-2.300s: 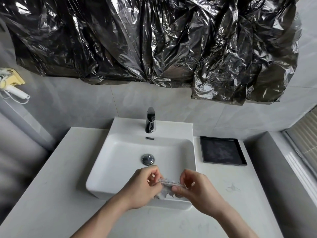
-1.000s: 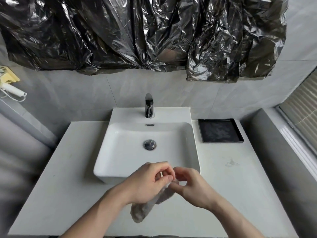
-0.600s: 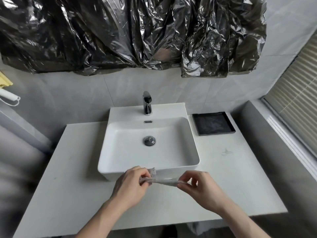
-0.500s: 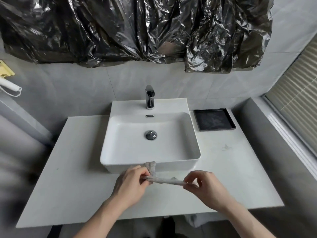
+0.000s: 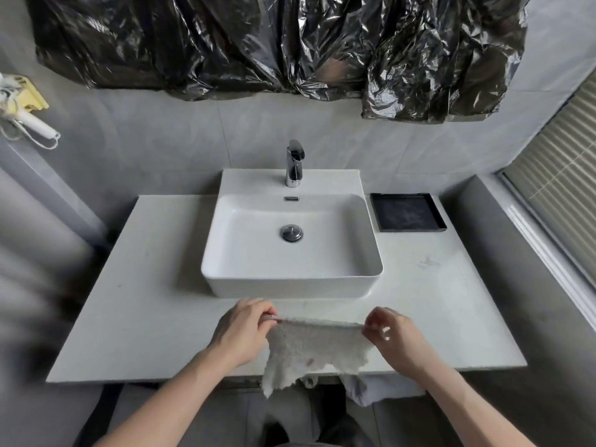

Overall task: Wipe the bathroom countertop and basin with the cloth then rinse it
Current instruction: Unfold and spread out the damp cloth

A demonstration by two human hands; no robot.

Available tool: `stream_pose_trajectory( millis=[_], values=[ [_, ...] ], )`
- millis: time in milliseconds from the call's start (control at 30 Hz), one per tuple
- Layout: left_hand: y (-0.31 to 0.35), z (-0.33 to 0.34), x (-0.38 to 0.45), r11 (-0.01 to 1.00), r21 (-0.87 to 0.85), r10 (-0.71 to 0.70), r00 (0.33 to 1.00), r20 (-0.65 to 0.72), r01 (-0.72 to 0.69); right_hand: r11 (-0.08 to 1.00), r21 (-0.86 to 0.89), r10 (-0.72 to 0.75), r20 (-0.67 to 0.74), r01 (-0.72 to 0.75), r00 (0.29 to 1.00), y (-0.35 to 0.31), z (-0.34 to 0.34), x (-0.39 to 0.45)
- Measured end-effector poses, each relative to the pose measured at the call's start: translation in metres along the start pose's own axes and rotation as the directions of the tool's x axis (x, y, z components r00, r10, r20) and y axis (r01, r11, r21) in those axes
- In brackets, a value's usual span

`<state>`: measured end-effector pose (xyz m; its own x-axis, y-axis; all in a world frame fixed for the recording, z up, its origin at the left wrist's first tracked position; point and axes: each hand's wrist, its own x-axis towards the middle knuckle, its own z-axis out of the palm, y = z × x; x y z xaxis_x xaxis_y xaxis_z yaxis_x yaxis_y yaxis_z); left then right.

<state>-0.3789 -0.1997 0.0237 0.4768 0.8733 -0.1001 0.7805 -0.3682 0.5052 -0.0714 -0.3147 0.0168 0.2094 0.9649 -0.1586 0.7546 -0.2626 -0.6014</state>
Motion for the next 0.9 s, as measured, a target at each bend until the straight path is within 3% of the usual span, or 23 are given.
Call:
stream_pose_trajectory(
  millis=[133, 200, 333, 433, 533, 633, 900],
  values=[
    [0.001, -0.021, 0.008, 0.996, -0.074, 0.039, 0.984, -0.174, -0.053, 0.994, 0.006, -0.104, -0.139, 0.106, 0.985, -0.011, -0.013, 0.019],
    [-0.002, -0.022, 0.006, 0.995, -0.070, 0.055, 0.982, -0.178, -0.068, 0.991, -0.016, -0.136, -0.139, 0.135, 0.981, -0.013, -0.014, 0.024],
    [-0.019, 0.006, -0.005, 0.999, -0.052, -0.018, 0.999, -0.028, 0.017, 0.993, -0.078, -0.095, -0.041, 0.091, 0.995, 0.001, 0.008, 0.023],
    [-0.026, 0.040, -0.016, 0.998, -0.023, -0.061, 0.990, 0.124, 0.064, 0.988, -0.155, 0.027, 0.078, -0.015, 0.997, 0.027, 0.040, 0.011],
    [-0.032, 0.073, -0.029, 0.995, 0.022, -0.098, 0.958, 0.269, 0.096, 0.975, -0.207, 0.133, 0.250, -0.081, 0.959, 0.046, 0.063, -0.009],
    [-0.033, 0.091, -0.035, 0.990, 0.075, -0.137, 0.927, 0.348, 0.118, 0.973, -0.222, 0.142, 0.332, -0.070, 0.933, 0.056, 0.076, -0.024],
    [-0.046, 0.089, 0.003, 0.962, 0.083, -0.270, 0.947, 0.177, 0.259, 0.977, -0.148, 0.176, 0.175, -0.151, 0.969, 0.056, 0.078, 0.034]
  ],
)
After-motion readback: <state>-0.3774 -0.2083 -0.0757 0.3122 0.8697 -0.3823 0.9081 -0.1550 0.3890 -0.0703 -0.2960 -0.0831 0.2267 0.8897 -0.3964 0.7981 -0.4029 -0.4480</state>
